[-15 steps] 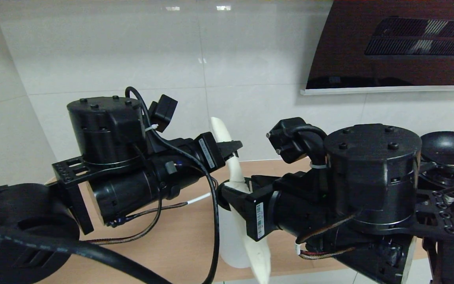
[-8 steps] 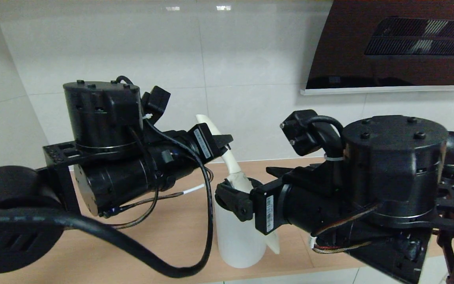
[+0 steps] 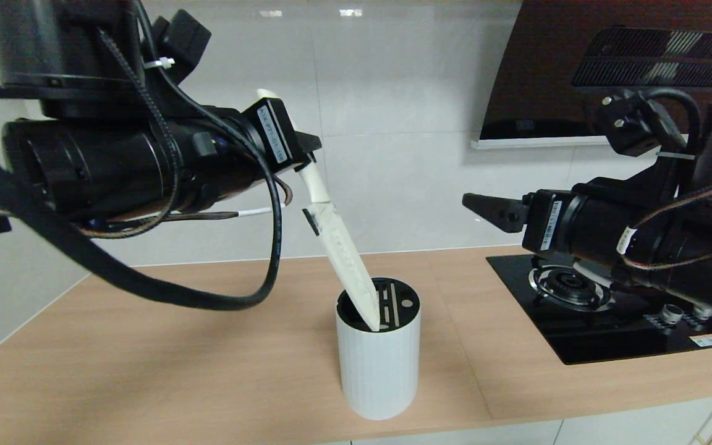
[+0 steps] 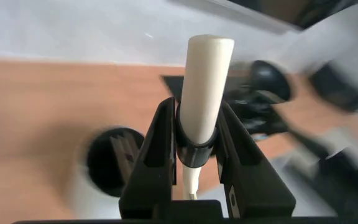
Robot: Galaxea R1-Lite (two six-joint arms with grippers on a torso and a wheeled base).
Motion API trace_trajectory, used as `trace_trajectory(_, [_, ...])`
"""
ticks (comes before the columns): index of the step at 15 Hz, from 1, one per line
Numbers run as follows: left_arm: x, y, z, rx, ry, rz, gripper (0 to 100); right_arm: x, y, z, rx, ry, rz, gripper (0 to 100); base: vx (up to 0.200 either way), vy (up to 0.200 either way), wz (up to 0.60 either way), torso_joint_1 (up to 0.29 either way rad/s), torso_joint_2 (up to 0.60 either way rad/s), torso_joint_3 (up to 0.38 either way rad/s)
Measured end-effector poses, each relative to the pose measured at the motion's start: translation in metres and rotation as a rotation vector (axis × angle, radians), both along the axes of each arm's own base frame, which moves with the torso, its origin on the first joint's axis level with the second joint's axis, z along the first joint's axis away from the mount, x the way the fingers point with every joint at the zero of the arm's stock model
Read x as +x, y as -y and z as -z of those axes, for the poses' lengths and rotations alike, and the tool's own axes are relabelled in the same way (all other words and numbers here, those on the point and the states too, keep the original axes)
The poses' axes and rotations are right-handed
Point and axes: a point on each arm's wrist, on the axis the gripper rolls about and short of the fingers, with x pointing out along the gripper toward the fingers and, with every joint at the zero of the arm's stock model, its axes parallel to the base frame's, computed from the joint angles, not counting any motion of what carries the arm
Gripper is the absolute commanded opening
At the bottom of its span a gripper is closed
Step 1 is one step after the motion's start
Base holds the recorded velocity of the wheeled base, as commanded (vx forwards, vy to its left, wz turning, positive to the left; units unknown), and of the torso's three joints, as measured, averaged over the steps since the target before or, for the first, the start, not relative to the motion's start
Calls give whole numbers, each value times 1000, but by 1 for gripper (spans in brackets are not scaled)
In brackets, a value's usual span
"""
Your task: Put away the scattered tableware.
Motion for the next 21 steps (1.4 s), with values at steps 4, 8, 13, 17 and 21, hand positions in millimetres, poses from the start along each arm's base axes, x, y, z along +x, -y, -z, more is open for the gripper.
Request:
trace_trajectory(4, [-2, 2, 5, 75, 18, -52, 0, 7, 9, 2, -5, -4, 40, 100, 0, 0, 0, 0, 0, 0])
trace_trajectory(8, [-2, 29, 13, 135, 77, -187, 0, 13, 8, 8, -17, -19, 49, 100, 0, 0, 0, 0, 0, 0])
trace_trajectory(13, [15, 60, 42, 233, 159, -292, 0, 17, 5, 13, -28, -35, 50, 100, 0, 0, 0, 0, 0, 0])
trace_trajectory(17, [23, 69, 55, 266, 190, -312, 0, 19, 4, 16, -36, -43, 51, 100, 0, 0, 0, 0, 0, 0])
trace_trajectory(21, [30, 76, 74, 330, 214, -316, 0, 21, 3, 21, -47, -57, 50, 100, 0, 0, 0, 0, 0, 0])
